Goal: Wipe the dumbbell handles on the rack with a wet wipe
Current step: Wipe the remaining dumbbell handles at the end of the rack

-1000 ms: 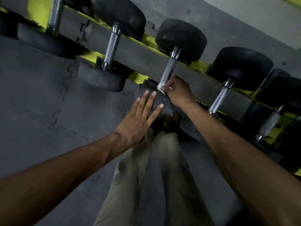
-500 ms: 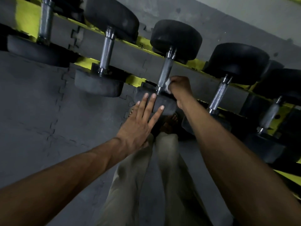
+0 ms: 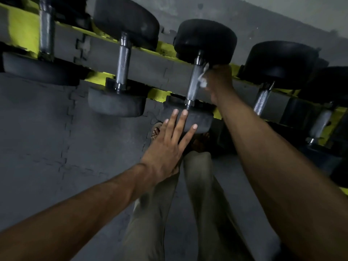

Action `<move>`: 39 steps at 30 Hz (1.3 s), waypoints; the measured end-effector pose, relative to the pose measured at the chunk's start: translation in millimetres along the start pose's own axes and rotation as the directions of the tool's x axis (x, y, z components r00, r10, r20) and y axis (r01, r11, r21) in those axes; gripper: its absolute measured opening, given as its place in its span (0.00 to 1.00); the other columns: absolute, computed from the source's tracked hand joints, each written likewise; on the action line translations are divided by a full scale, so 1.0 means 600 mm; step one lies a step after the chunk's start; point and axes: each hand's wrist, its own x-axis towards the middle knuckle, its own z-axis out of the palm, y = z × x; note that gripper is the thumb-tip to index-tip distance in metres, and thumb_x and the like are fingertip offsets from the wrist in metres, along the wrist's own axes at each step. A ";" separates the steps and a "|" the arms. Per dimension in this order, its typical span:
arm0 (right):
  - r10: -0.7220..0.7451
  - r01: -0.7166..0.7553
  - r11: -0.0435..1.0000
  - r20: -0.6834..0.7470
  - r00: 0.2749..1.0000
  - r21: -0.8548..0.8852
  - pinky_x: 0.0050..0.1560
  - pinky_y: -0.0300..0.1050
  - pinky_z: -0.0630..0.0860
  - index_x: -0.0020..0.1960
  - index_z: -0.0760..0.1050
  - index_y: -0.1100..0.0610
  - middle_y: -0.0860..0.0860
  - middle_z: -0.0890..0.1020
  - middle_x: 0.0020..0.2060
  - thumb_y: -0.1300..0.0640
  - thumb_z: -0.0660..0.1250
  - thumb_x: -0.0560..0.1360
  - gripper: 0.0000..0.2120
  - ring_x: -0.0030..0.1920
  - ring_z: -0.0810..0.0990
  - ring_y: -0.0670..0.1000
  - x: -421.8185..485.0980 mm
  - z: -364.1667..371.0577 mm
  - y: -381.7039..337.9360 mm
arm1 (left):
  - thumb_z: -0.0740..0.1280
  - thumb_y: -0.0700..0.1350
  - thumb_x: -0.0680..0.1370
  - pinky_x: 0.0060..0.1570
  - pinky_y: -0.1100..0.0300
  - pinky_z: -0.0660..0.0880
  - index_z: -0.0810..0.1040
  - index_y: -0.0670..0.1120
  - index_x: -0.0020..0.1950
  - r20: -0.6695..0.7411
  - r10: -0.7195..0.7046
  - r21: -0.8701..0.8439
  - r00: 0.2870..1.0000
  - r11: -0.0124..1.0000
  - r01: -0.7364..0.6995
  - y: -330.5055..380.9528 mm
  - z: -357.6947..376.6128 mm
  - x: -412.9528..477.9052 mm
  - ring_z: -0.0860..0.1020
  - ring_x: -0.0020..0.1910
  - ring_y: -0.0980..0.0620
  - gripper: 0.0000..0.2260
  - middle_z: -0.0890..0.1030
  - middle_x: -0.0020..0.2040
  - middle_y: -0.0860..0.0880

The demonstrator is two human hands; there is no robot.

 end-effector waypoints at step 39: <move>0.018 0.738 -0.604 0.920 0.390 -0.301 0.40 0.49 0.70 0.53 0.80 0.57 0.58 0.82 0.51 0.58 0.63 0.80 0.08 0.57 0.79 0.62 -0.063 0.023 -0.023 | 0.62 0.54 0.83 0.81 0.36 0.47 0.26 0.41 0.81 -0.026 -0.065 0.047 0.998 0.997 0.066 0.017 -0.001 0.002 0.33 0.79 0.25 0.47 0.26 0.76 0.27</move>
